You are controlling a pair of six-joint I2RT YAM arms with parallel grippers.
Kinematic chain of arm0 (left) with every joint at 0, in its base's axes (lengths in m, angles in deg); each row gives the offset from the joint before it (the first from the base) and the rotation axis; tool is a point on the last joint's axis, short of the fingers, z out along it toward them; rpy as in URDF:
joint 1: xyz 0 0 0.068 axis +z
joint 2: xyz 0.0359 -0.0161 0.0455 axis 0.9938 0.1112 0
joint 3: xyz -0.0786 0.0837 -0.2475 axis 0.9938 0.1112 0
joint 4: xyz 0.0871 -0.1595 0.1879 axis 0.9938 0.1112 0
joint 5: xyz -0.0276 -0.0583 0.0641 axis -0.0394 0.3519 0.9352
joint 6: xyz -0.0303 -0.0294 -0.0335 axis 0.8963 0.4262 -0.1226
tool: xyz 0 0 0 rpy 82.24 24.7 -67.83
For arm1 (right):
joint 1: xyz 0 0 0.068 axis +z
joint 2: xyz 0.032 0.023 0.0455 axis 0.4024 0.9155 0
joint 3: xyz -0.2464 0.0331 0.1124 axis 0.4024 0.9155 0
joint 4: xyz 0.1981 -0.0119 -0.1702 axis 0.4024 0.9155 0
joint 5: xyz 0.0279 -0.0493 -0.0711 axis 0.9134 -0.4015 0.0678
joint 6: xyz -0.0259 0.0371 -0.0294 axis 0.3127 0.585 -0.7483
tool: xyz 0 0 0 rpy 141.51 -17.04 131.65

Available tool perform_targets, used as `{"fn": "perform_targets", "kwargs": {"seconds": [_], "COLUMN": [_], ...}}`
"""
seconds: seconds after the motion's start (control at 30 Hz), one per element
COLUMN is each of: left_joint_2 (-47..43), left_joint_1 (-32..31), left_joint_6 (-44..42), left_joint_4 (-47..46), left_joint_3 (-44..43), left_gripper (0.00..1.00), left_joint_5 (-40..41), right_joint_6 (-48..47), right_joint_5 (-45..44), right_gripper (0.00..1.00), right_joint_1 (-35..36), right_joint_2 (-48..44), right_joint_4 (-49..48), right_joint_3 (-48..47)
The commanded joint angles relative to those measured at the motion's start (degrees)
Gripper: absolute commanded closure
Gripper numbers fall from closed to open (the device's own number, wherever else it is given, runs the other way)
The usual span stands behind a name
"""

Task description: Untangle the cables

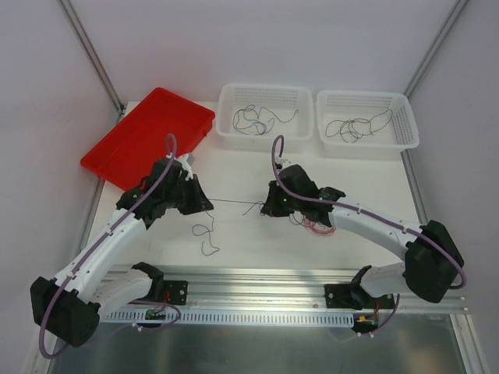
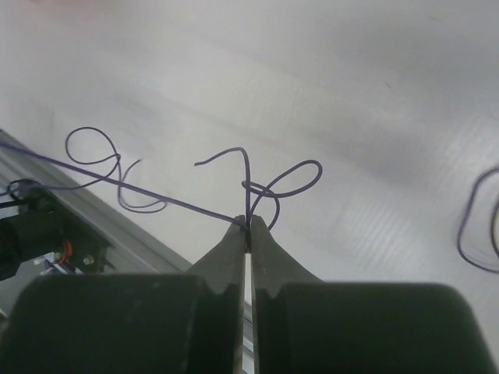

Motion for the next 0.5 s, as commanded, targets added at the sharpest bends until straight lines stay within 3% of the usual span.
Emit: {"fn": "perform_targets", "kwargs": {"seconds": [0.0,0.13,0.23,0.37,0.47], "left_joint_2": [2.75,11.35,14.97,16.65,17.44], "left_joint_1": [-2.91,-11.43,-12.15,-12.15,-12.06], "left_joint_6": [2.78,5.15,5.68,4.2,3.49], "left_joint_4": [-4.11,-9.56,-10.88,-11.24,-11.33], "left_joint_3": [3.37,4.34,4.17,3.55,3.37], "left_gripper": [1.0,1.0,1.0,1.0,1.0], "left_joint_5": [-0.54,0.68,1.82,3.05,2.97], "right_joint_6": [0.81,0.37,0.36,-0.69,-1.83], "right_joint_5": [-13.41,-14.12,-13.5,-12.1,-11.92], "right_gripper": [0.99,0.89,0.8,0.58,0.57], "right_joint_1": [-1.56,-1.56,-1.39,-1.21,-1.39], "right_joint_2": [-2.82,-3.18,-3.09,-5.28,-6.69], "right_joint_4": [18.51,20.88,21.68,23.08,23.97], "right_joint_3": [1.38,2.26,2.09,1.13,0.25]}}
